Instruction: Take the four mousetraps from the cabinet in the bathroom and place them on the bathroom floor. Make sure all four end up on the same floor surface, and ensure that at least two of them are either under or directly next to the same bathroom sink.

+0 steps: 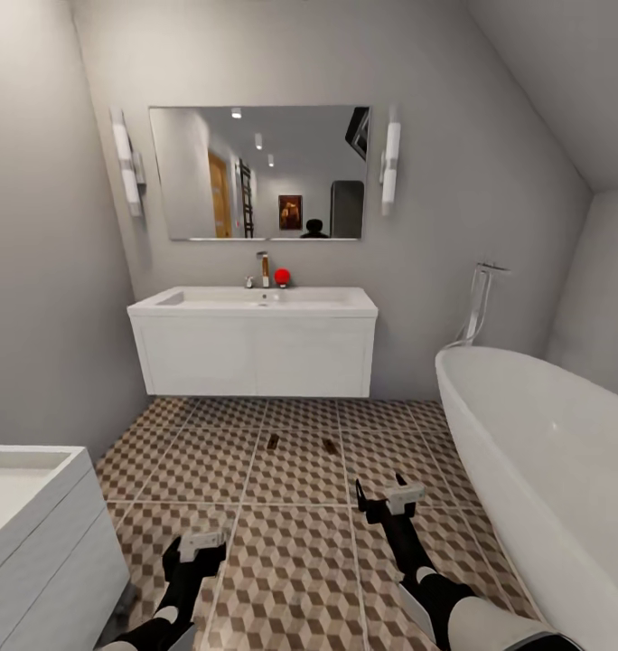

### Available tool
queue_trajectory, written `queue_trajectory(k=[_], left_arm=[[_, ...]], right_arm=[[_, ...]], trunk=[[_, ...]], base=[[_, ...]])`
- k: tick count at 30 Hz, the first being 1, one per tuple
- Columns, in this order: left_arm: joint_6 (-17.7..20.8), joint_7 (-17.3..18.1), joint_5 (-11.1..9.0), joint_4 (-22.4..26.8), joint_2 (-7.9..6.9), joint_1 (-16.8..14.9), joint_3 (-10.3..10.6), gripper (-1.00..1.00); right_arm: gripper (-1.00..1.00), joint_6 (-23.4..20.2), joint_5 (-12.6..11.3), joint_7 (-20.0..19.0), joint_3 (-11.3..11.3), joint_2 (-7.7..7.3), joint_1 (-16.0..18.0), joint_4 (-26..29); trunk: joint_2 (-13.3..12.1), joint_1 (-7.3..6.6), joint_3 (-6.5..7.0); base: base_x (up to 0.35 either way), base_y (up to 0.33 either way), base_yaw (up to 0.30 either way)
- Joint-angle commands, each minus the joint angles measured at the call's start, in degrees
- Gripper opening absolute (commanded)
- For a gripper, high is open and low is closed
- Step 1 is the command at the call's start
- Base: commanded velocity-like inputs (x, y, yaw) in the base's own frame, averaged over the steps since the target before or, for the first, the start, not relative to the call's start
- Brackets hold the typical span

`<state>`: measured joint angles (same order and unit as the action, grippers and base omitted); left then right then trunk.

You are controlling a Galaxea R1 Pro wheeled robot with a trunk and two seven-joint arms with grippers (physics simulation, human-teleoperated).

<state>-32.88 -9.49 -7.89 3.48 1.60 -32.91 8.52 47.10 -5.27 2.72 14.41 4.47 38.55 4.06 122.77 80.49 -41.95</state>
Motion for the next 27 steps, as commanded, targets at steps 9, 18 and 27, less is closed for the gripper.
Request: queue_trajectory(k=[9, 18, 27], left_arm=[[-8.41, -0.15, -0.55, -6.58, 0.13, 1.14, 0.53, 1.00], [-11.61, -0.10, -0.55, -7.60, 0.16, 3.95, 0.53, 1.00], [-14.25, -0.09, -0.48, -7.53, 0.65, 4.84, 0.53, 1.00]], right_arm=[[1.00, 0.50, -0.55, 0.18, 0.53, 0.01, -1.92, -1.96], [1.00, 4.68, -0.53, 0.41, 0.53, 0.01, -4.18, -2.75], [1.00, 7.06, -0.54, 0.60, 0.53, 0.01, -5.98, -2.86]], trunk=[[-3.60, -1.99, 1.56], [-7.21, -3.97, 3.18], [-10.82, -5.95, 4.79]], base=[[0.000, 0.000, 0.000], [0.000, 0.000, 0.000], [0.000, 0.000, 0.000]])
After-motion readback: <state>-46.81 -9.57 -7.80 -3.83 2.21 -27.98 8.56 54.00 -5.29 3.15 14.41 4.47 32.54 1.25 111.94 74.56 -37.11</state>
